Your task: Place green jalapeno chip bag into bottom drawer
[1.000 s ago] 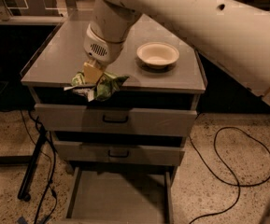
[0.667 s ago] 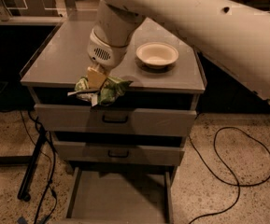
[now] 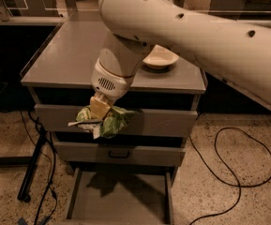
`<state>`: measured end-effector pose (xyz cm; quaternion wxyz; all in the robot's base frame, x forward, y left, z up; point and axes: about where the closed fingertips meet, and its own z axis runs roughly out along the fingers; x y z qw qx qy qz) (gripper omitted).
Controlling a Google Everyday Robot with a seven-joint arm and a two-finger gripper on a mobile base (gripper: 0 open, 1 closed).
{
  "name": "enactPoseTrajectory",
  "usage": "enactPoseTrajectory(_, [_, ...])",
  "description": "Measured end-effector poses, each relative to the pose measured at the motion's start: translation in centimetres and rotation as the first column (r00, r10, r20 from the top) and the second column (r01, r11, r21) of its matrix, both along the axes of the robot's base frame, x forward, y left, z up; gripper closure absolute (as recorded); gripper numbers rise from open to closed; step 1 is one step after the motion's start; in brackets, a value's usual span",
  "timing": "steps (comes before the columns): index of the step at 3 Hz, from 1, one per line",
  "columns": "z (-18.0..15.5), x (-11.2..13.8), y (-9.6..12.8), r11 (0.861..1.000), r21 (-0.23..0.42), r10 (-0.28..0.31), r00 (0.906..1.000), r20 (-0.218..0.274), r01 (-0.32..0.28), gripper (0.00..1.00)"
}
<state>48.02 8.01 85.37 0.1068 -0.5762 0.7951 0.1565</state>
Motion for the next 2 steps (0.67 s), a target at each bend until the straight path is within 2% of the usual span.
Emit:
enactPoseTrajectory(1, [0.0, 0.0, 0.0, 1.0, 0.0, 0.0, 1.0, 0.0, 0.0, 1.0])
enactPoseTrajectory(2, [-3.3, -1.0, 0.8, 1.0, -0.011, 0.011, 0.9982, -0.06, -0.011, 1.0])
